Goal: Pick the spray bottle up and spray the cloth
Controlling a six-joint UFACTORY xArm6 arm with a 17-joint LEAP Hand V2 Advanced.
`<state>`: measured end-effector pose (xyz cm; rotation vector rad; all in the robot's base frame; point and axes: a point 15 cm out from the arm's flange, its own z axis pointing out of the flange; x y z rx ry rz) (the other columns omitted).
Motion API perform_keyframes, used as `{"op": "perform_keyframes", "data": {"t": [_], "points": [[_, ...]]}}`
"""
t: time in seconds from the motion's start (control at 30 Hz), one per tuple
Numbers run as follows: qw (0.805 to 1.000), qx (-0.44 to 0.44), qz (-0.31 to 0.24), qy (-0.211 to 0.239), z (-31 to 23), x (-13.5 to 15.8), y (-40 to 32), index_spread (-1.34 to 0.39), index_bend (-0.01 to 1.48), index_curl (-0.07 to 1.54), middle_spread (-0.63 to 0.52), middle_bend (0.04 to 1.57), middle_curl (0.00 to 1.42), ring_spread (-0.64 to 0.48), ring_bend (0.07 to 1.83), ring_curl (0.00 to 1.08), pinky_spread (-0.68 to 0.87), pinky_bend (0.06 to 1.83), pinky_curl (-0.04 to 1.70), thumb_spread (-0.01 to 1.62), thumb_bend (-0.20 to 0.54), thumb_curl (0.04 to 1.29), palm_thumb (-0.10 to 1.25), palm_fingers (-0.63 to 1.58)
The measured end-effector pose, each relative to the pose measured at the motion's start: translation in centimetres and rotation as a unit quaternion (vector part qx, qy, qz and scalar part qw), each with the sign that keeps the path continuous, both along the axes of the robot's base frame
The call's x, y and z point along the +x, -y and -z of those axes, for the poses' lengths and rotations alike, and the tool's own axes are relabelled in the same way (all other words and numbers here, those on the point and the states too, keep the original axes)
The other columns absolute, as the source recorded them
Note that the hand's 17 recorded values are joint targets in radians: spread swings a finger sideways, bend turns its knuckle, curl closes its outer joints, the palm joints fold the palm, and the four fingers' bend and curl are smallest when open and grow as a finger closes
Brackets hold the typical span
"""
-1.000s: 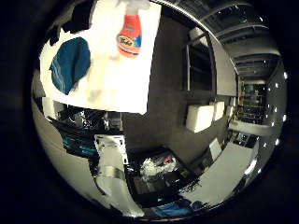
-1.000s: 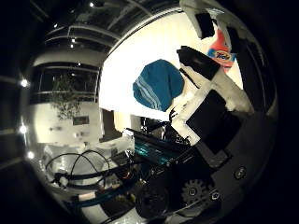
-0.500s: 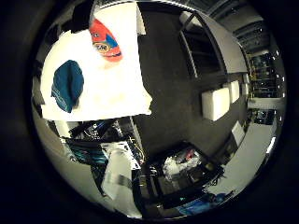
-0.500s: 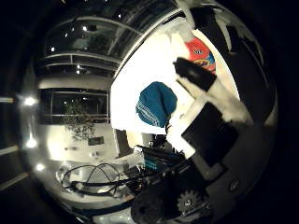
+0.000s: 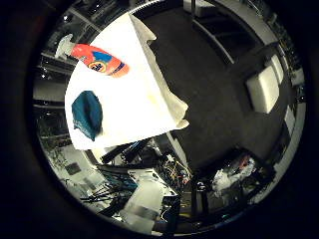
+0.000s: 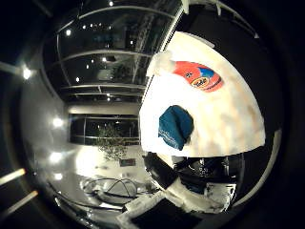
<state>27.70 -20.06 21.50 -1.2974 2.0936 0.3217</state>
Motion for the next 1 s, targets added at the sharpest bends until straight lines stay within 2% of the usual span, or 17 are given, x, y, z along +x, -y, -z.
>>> {"op": "perform_keyframes", "data": {"t": [0.13,0.3,0.6,0.87,1.0], "points": [[1.000,0.024,0.004,-0.001,2.0,-0.4,0.6,-0.26,0.15,0.28,0.18,0.23,0.37,0.23,0.38,0.26,0.42,0.34,0.58,0.97,-0.032,0.29,0.40,-0.02],[0.997,0.057,0.009,0.053,3.5,1.5,0.6,-0.25,0.13,0.24,0.18,0.19,0.34,0.24,0.34,0.25,0.41,0.34,0.49,0.95,-0.030,0.29,0.39,-0.03],[0.993,0.085,-0.016,0.084,6.4,4.0,2.0,-0.22,0.13,0.21,0.20,0.20,0.33,0.23,0.32,0.25,0.37,0.36,0.40,0.96,-0.026,0.30,0.43,-0.03],[0.990,0.085,-0.059,0.093,7.3,7.6,3.4,-0.21,0.13,0.21,0.20,0.20,0.33,0.22,0.31,0.25,0.36,0.37,0.36,0.94,-0.031,0.30,0.43,-0.02],[0.984,0.114,-0.100,0.098,6.9,9.4,2.6,-0.21,0.14,0.21,0.20,0.20,0.33,0.22,0.31,0.26,0.36,0.37,0.35,0.93,-0.030,0.30,0.43,-0.02]]}}
